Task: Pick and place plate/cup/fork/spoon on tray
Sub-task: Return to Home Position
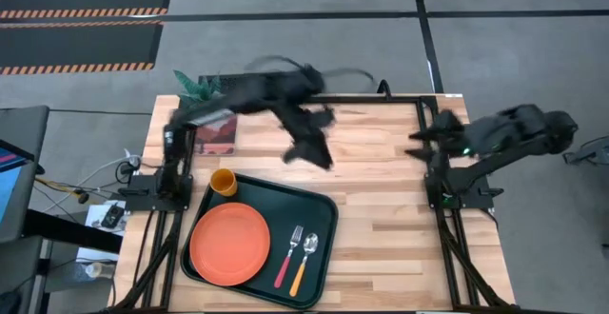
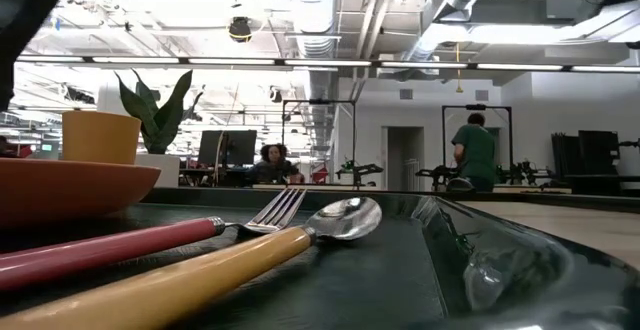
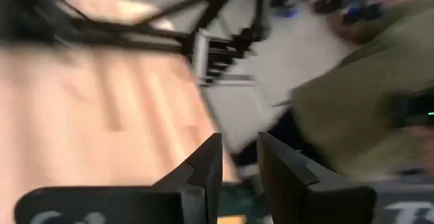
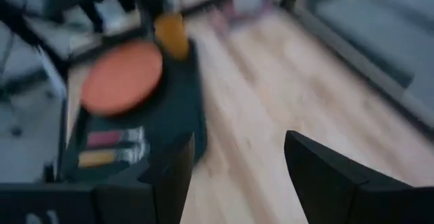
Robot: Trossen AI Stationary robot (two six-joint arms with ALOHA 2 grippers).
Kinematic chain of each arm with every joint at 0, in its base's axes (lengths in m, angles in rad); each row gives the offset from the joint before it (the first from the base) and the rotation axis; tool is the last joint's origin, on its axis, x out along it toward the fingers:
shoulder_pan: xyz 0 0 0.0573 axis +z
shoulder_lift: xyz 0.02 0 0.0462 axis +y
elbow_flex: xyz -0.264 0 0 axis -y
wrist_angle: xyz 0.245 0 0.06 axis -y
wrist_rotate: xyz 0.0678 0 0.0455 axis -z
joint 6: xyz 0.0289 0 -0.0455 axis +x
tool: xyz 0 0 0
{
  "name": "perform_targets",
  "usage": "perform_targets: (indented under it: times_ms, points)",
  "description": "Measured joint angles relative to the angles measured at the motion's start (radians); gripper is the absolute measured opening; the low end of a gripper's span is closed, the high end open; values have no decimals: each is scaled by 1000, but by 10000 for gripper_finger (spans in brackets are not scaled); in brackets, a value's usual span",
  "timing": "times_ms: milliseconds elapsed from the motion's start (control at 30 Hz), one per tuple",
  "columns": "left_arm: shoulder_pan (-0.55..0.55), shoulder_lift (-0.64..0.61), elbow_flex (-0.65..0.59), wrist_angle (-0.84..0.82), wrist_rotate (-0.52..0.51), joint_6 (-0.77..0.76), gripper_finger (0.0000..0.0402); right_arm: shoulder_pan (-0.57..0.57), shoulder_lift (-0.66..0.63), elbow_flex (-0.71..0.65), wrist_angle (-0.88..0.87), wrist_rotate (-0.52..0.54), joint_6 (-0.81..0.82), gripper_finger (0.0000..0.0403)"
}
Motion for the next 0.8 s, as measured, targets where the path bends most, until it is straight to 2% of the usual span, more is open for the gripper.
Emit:
perform_targets:
  times_ms: [67, 167, 233, 300, 367, 533, 800]
  points:
    - [17, -78, 15, -47, -111, 90, 78, -7, -8, 32, 55, 60, -76, 255]
    - [47, -259, -77, -36, -309, 181, 78, 0, -68, 23, 276, 83, -312, 255]
    - [77, -395, -152, -28, -337, 229, 78, 5, -141, -7, 360, 67, -386, 255]
    - [110, -544, -266, 76, -321, 240, 78, 0, -228, -61, 400, 92, -414, 255]
    - [131, -690, -425, 168, -346, 225, 78, -8, -325, -147, 452, 98, -407, 255]
    - [156, -1029, -885, 389, -562, 106, 78, -14, -557, -407, 658, 100, -407, 255]
    - [156, -1498, -1600, 840, -639, -220, 78, -14, -788, -709, 783, 127, -327, 255]
